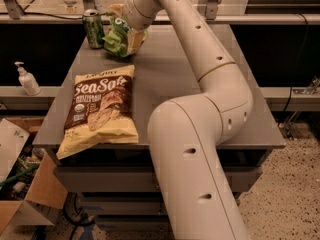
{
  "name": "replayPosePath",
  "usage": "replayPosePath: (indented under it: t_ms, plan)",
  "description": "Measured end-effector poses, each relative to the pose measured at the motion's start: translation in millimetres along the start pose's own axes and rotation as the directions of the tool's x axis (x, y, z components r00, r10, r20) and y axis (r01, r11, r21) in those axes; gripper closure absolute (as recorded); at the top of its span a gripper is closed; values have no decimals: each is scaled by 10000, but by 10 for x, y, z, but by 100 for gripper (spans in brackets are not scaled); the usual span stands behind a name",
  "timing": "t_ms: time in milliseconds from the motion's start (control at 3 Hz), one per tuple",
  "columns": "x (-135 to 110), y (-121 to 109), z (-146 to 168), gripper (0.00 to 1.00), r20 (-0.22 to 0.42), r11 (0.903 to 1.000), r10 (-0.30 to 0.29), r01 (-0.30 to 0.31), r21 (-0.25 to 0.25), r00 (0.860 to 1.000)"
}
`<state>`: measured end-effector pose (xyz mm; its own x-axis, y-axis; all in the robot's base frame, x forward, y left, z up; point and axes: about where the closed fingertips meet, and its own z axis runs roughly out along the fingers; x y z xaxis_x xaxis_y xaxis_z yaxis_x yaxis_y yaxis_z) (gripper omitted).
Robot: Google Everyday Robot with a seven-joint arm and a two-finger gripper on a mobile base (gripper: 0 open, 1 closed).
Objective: Move green rice chip bag near green can
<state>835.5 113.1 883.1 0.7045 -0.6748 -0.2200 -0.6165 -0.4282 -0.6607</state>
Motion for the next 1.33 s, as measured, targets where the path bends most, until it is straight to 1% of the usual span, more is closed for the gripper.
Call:
replayPosePath:
  t_ms: [333,667,1000,1333]
  plan:
    - [19,13,-36,0,-55,10000,19,-19,-27,10000]
    - [107,70,-167,0,-111,9996,267,-267,13,9996]
    - [177,84,-329,0,164,9963,767,-772,377,9969]
    - [144,-13,-432,0,705,9877,1192,-1255,934,9904]
